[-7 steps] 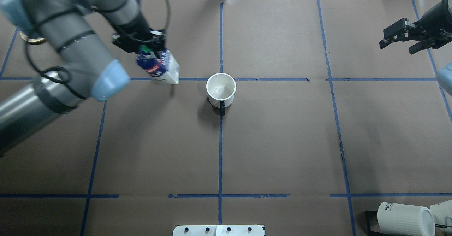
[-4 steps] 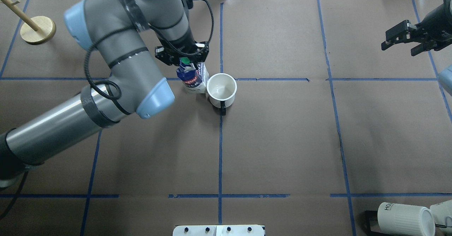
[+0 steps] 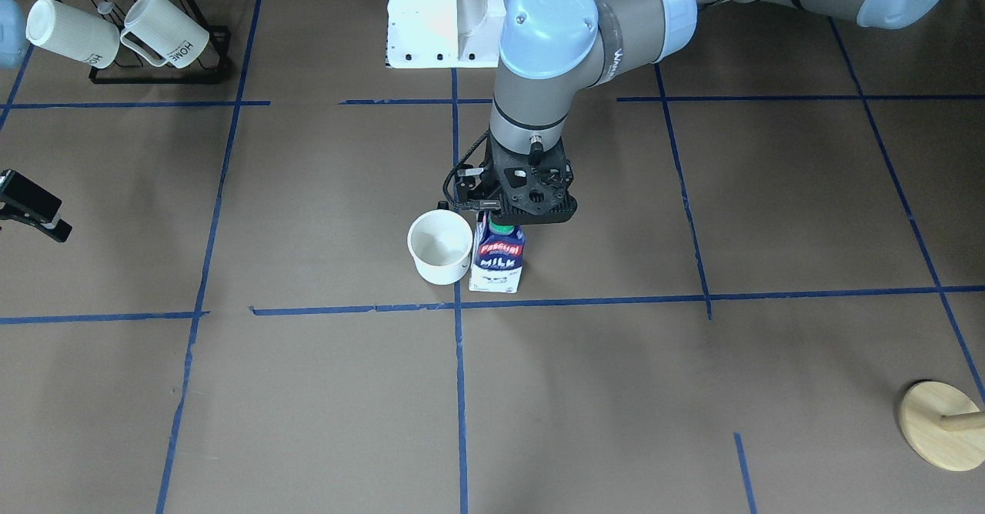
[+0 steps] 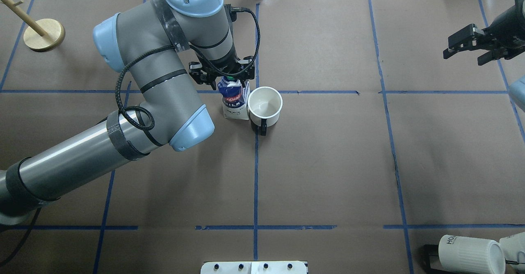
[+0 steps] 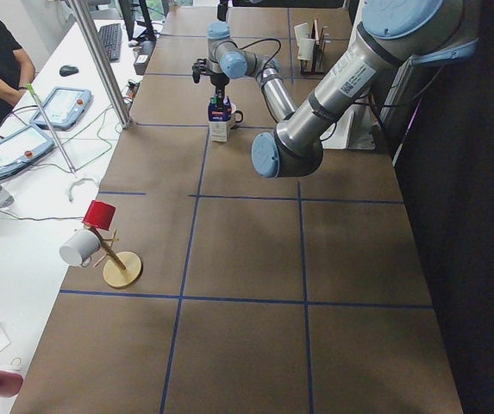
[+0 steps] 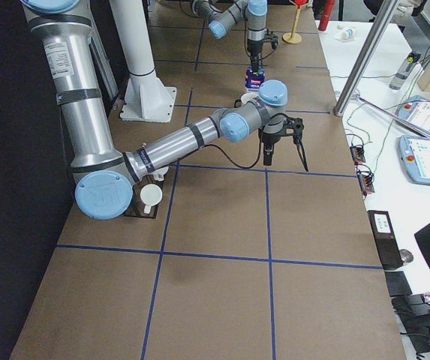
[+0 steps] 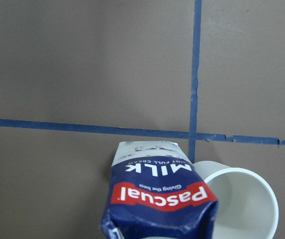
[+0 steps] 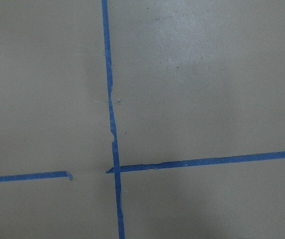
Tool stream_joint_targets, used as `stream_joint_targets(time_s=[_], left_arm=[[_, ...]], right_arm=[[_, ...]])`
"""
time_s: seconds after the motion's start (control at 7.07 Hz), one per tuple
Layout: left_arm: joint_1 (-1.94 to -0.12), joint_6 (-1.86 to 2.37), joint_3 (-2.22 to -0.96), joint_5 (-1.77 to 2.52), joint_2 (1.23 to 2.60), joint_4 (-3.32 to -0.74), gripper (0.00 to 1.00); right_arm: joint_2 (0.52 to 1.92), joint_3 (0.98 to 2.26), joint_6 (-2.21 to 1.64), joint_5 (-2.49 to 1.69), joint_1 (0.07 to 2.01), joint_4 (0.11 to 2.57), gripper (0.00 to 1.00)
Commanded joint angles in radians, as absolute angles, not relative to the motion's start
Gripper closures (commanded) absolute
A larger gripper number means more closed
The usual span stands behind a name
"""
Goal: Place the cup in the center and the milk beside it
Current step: 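Lower the milk carton beside the mug with the left gripper, then release the milk carton and withdraw the left gripper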
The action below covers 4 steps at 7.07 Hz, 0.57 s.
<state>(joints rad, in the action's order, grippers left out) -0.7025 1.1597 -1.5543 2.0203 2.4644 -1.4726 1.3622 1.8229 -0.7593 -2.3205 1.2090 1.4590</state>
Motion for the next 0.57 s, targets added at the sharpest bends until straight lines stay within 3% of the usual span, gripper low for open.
stream_joint_targets(time_s=[0.0, 0.42], left_arm=[[-0.716, 1.160, -1.590, 2.019, 2.462, -1.471, 0.00], [-0.814, 1.149, -1.873, 2.033, 2.387, -1.363, 0.00]], right_arm=[[1.362, 1.822, -0.759, -2.315, 1.209, 1.460, 0.00], [1.362, 1.822, -0.758, -2.316, 1.209, 1.460, 0.00]])
